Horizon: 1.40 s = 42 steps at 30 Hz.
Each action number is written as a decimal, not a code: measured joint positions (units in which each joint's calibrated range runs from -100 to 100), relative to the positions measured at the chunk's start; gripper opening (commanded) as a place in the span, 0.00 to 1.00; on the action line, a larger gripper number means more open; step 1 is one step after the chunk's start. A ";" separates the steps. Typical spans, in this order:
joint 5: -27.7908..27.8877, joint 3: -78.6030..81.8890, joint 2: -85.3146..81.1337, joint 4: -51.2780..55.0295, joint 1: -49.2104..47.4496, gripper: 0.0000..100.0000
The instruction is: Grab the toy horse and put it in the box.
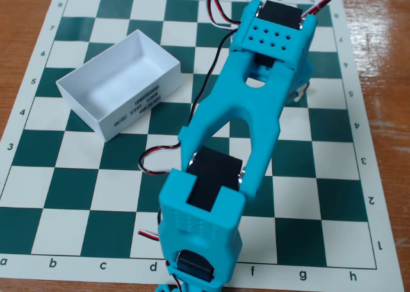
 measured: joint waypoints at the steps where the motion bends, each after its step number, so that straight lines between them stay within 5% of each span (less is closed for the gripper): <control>1: -0.47 -1.09 1.28 0.09 -0.07 0.00; 13: -2.13 -14.14 13.11 -7.88 -0.15 0.00; 19: -4.01 -14.60 17.19 -13.22 1.34 0.13; 26: -6.71 -14.60 21.79 -17.51 2.99 0.15; 42: -12.02 -14.60 27.06 -13.40 3.06 0.17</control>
